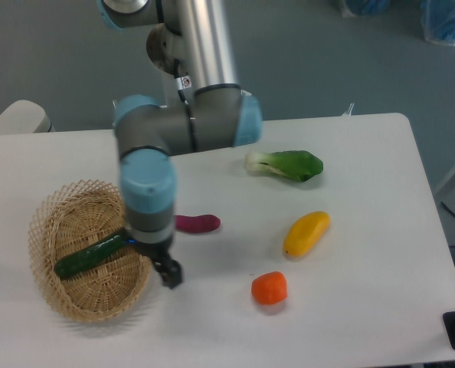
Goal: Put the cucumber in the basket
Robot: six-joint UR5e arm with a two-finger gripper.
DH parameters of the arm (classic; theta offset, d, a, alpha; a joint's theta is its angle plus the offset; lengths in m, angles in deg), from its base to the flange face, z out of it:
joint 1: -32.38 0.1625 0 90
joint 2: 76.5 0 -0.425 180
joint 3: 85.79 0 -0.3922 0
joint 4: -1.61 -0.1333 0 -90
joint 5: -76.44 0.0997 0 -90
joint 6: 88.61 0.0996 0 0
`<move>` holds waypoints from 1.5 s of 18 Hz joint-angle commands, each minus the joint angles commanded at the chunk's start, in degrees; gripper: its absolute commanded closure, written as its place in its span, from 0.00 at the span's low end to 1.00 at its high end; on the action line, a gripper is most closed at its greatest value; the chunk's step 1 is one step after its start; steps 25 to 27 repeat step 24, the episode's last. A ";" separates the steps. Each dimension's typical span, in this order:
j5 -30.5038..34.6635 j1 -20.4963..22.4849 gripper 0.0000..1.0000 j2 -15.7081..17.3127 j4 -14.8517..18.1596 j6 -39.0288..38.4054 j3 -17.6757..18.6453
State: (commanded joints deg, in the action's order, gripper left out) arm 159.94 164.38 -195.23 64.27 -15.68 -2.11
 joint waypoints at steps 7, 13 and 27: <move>2.63 8.35 0.00 -6.50 5.97 13.27 -10.45; 3.78 11.61 0.00 -12.22 6.33 14.61 -17.50; 5.10 11.88 0.00 -13.10 6.07 14.52 -17.06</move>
